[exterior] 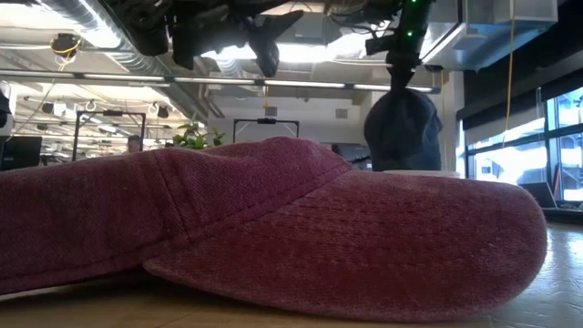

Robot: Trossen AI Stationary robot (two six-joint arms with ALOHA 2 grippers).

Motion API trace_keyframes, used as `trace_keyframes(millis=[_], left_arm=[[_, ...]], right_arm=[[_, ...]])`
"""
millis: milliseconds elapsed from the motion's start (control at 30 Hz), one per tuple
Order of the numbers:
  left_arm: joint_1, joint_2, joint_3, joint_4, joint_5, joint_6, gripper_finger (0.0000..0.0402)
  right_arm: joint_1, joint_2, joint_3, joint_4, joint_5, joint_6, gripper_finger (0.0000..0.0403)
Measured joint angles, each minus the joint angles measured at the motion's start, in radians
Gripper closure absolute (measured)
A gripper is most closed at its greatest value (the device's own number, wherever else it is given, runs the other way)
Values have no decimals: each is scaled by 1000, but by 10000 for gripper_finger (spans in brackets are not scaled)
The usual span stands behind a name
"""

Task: Pick & Place hat
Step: Put the right blue cap into the white bin

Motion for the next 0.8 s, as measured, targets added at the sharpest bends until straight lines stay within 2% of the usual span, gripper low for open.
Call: trace_keyframes(millis=[367, 633, 800], left_arm=[[0, 0, 0, 1, -9, 1, 288], [-11, 0, 0, 0, -8, 1, 288], [-29, 0, 0, -1, -7, 1, 288]], right_arm=[[-45, -1, 6, -70, 34, 378, 357], [-111, 0, -5, -63, 26, 503, 357], [-128, 0, -5, -34, -18, 553, 357]])
